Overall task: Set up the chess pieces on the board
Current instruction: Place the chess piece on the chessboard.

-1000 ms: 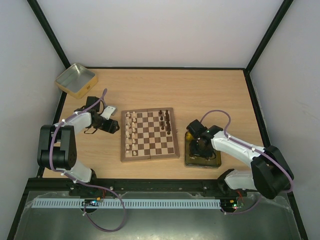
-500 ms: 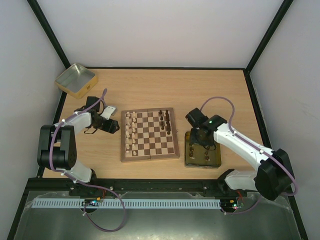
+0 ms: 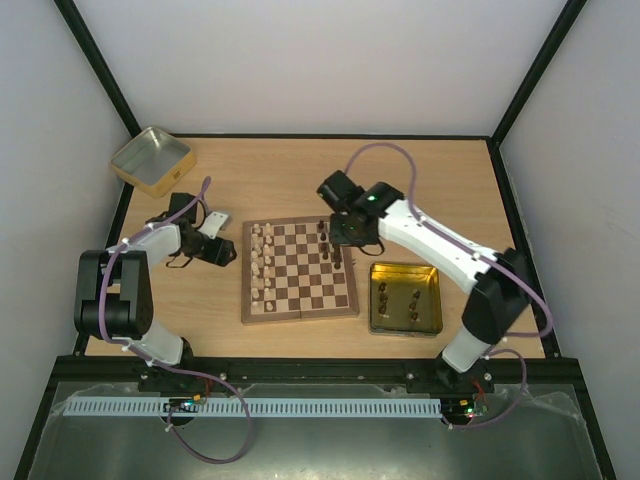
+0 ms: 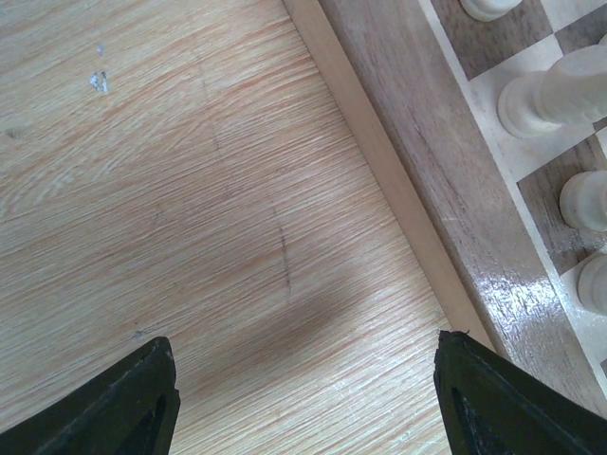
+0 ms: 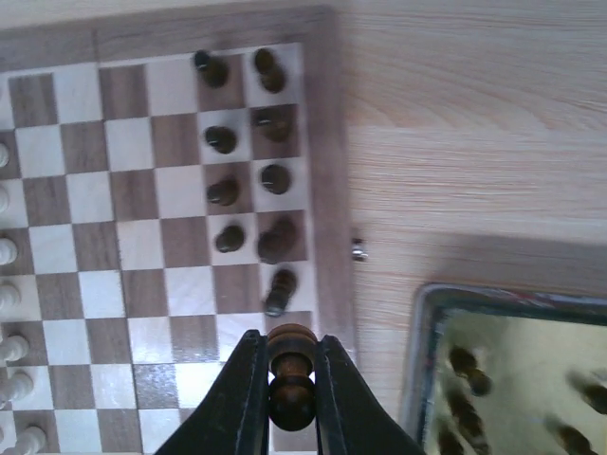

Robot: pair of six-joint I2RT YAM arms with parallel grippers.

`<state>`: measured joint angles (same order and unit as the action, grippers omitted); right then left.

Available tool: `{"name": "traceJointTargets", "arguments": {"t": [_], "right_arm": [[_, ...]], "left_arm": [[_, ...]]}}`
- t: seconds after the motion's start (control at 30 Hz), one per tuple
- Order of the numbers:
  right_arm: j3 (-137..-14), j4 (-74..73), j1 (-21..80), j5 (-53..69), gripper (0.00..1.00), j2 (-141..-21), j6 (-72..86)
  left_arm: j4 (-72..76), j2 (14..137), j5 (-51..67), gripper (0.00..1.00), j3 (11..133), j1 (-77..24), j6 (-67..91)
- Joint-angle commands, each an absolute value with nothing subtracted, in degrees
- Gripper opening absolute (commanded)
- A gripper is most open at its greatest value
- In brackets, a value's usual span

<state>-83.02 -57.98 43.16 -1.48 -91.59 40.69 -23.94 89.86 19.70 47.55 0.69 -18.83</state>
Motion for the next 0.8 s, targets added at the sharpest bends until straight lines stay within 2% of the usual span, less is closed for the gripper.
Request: {"name": "traceJointTargets", "arguments": {"t": [0.0, 0.23, 0.77], "right_arm": [[-89.0, -59.0, 46.6, -0.7, 0.09, -98.6, 38.8], [-90.4, -57.2, 48.4, 1.7, 0.10, -104.7, 37.4], [-87.3, -53.6, 48.7, 4.7, 0.13, -108.7, 35.1]], "left_arm": [[-24.8, 88.9, 20.3, 0.74, 47.0, 1.3, -18.9], [-24.9, 89.0, 20.7, 0.74, 47.1, 1.5, -19.0], [-25.0, 89.6, 21.3, 0.74, 47.4, 1.5, -19.2]]}}
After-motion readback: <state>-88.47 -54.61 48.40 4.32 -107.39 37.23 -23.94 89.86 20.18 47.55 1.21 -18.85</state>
